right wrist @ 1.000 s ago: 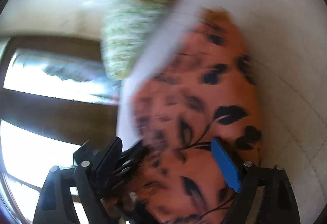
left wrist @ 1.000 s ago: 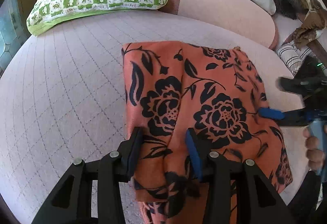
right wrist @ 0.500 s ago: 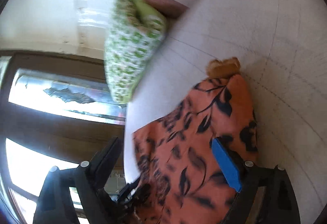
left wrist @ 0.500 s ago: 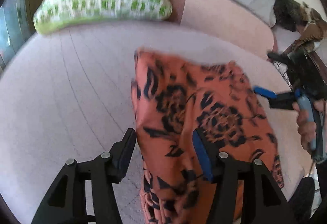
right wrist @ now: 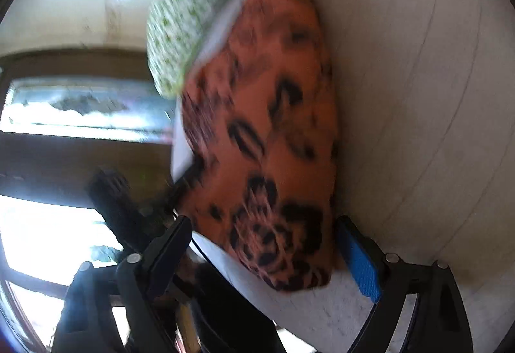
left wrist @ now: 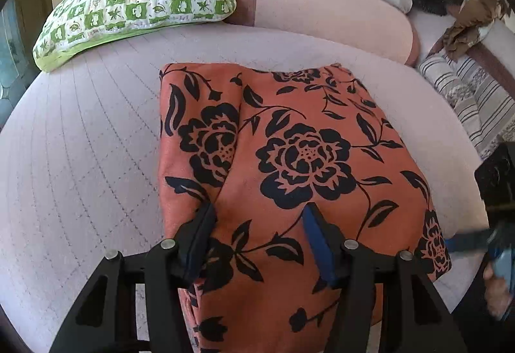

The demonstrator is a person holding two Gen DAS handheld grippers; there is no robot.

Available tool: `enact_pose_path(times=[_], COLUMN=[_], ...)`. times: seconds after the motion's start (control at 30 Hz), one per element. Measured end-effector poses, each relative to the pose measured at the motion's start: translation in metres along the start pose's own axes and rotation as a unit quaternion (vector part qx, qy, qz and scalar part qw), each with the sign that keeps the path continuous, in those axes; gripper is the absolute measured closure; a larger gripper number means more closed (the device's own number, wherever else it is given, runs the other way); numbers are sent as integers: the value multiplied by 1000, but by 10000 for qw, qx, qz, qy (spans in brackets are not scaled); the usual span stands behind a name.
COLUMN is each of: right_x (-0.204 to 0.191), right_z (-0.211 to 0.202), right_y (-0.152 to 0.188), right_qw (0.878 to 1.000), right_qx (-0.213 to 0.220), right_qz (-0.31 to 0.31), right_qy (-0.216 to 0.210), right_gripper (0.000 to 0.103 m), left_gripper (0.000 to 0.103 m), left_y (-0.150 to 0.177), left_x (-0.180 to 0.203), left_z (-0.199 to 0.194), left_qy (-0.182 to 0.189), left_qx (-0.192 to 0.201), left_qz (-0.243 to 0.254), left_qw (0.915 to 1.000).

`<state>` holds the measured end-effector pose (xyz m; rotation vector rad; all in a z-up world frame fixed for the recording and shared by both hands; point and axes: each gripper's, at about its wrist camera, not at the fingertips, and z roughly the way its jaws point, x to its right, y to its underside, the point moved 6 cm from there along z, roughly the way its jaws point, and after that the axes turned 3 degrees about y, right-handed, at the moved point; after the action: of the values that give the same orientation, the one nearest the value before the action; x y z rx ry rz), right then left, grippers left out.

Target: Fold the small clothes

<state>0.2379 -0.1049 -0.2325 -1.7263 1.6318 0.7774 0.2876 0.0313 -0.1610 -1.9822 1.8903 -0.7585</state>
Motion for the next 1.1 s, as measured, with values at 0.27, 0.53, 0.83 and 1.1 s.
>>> enact_pose_path(times=[0.27,0.53,0.83,1.1], right_x=[8,1,-15,-21], right_z=[5,-38,9,-8], right_y=[8,-64,-73,-112], right_qw=[9991,9950,9920,9900], right_qx=[66,968,488,1027], right_qz=[-113,-24,-747,-499], right_qy=[395,242,894,829], right_gripper=[73,15,61,18], left_gripper=[45,45,45,45], left_y=[3,3,3,1], left_x=[3,-1,-5,-5], left_z=[4,2,2,2], left_qy=[-36,52,231,362], left_qx=[54,100,176,179], left_qz=[10,13,-97,-77], left_qw=[10000,9999,9995,9992])
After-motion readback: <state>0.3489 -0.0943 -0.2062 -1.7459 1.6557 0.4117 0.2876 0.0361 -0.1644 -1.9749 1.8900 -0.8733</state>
